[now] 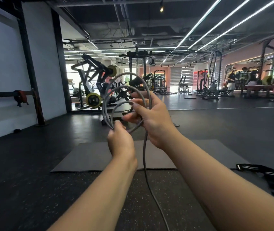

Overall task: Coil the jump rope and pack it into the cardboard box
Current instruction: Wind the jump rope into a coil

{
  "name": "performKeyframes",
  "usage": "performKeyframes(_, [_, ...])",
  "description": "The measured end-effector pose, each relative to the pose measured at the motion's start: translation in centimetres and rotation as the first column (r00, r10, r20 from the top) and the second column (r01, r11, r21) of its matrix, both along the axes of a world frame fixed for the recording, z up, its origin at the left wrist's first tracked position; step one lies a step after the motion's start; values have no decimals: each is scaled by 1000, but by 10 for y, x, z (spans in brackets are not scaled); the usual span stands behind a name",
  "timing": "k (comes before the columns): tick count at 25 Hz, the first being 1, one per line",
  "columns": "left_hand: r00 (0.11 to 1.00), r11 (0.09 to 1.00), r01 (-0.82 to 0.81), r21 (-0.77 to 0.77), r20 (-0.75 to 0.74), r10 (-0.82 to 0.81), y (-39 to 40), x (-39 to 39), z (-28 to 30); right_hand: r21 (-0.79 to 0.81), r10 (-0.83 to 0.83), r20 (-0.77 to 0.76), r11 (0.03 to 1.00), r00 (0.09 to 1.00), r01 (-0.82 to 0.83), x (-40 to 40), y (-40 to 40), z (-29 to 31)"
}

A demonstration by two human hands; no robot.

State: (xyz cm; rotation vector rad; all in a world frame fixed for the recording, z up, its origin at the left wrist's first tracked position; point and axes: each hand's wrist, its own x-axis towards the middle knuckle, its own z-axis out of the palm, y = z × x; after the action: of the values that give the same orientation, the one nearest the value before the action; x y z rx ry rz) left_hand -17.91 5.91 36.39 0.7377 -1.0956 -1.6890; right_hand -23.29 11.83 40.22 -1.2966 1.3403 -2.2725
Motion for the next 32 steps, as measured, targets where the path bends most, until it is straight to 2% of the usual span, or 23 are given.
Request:
performKeyframes(2, [971, 998, -4, -62, 239, 19, -2, 0, -14, 122, -60, -228, 988, 972, 90, -4, 4, 1])
performKeyframes(3, [947, 991, -52, -127, 307, 89, -5, 5, -15, 181, -67, -321, 975, 945, 130, -6, 7, 1])
performKeyframes(4, [917, 962, -131, -240, 339, 210, -11, 13, -12, 237, -46, -388, 960, 921, 147, -7, 11, 1])
performKeyframes(5, [881, 875, -208, -436, 305, 362, -19, 22, -9, 296, 1, -426, 945, 905, 138, -9, 16, 2])
performKeyframes(6, [834, 699, -232, -677, 231, 501, -27, 30, -5, 359, 61, -443, 926, 895, 115, -10, 21, 4])
performKeyframes(7, [789, 436, -162, -885, 149, 596, -38, 35, -1, 426, 124, -442, 901, 888, 86, -11, 27, 6])
performKeyframes(8, [766, 166, -3, -986, 105, 635, -44, 40, 9, 487, 178, -433, 871, 884, 64, -11, 32, 10])
performKeyframes(9, [766, -18, 189, -982, 136, 628, -48, 42, 21, 532, 209, -429, 845, 879, 59, -11, 35, 14])
performKeyframes(10, [772, -104, 365, -925, 238, 589, -49, 41, 36, 560, 219, -439, 825, 871, 74, -10, 37, 18])
performKeyframes(11, [781, -119, 489, -864, 372, 502, -49, 40, 49, 575, 217, -452, 812, 865, 96, -10, 39, 23])
performKeyframes(12, [793, -104, 554, -826, 485, 370, -50, 37, 60, 582, 209, -457, 805, 864, 114, -10, 40, 28])
performKeyframes(14, [811, -44, 585, -810, 581, 76, -56, 29, 69, 593, 225, -442, 800, 868, 95, -11, 41, 36])
performKeyframes(16, [810, -17, 585, -811, 586, -23, -64, 22, 69, 603, 267, -395, 798, 879, 28, -12, 42, 39])
performKeyframes(18, [798, -74, 603, -795, 602, 35, -71, 19, 72, 600, 282, -380, 800, 881, 3, -13, 43, 35])
performKeyframes(20, [743, -100, 666, -739, 646, 175, -71, 23, 82, 559, 234, -424, 828, 875, 50, -18, 42, 26])
performKeyframes(22, [678, -80, 710, -700, 648, 348, -72, 27, 88, 460, 105, -412, 881, 905, 107, -27, 45, 22])
performKeyframes(23, [664, -55, 712, -700, 647, 375, -74, 27, 88, 441, 62, -370, 890, 927, 117, -35, 48, 21])
performKeyframes(25, [697, 50, 675, -736, 658, 284, -80, 29, 88, 542, 80, -303, 834, 950, 103, -45, 58, 25])
performKeyframes(26, [735, 133, 637, -759, 650, 192, -84, 29, 86, 621, 107, -286, 778, 952, 99, -47, 63, 27])
performKeyframes(28, [812, 358, 559, -748, 580, -55, -88, 30, 81, 716, 154, -284, 691, 946, 103, -56, 72, 28])
performKeyframes(30, [857, 570, 513, -642, 428, -288, -88, 29, 74, 744, 136, -333, 645, 933, 172, -65, 80, 28])
performKeyframes(32, [872, 729, 483, -486, 191, -450, -87, 31, 68, 721, 12, -389, 626, 921, 296, -78, 88, 28])
